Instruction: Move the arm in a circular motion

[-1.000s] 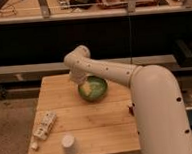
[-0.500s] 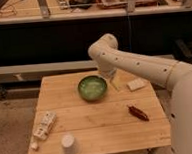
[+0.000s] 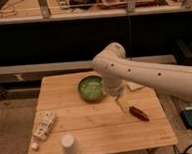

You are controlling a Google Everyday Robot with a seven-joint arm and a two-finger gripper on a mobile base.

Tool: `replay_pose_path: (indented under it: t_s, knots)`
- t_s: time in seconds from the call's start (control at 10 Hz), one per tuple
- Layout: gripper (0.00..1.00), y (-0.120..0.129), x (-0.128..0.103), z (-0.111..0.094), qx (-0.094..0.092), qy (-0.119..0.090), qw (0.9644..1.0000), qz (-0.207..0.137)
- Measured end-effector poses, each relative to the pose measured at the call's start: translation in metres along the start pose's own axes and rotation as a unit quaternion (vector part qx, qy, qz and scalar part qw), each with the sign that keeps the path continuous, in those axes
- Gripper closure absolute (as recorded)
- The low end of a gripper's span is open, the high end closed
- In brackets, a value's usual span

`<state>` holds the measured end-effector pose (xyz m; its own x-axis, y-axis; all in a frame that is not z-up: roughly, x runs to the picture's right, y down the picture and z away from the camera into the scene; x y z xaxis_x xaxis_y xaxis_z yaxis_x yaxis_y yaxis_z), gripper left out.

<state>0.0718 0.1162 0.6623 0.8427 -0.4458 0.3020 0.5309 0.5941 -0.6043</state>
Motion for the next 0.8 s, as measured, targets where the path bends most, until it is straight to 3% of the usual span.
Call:
replay_pose_path:
  t_s: [0.1, 0.2, 0.3, 0.4, 0.5, 0.6, 0.8]
  knots:
    - [0.20, 0.002, -0.026, -0.003, 0.006, -0.014, 0.9998, -0.009]
    - [0.20, -0.002, -0.067, -0.008, 0.019, -0.039, 0.9985, -0.033]
    - [0.20, -0.020, -0.124, -0.018, 0.046, -0.078, 0.9931, -0.076]
    - [0.20, -0.036, -0.154, -0.022, 0.066, -0.101, 0.9874, -0.103]
    - [0.20, -0.059, -0.186, -0.024, 0.090, -0.127, 0.9786, -0.135]
    - [0.20, -0.087, -0.205, -0.019, 0.115, -0.145, 0.9700, -0.158]
    - [0.20, -0.131, -0.203, 0.004, 0.141, -0.149, 0.9629, -0.175]
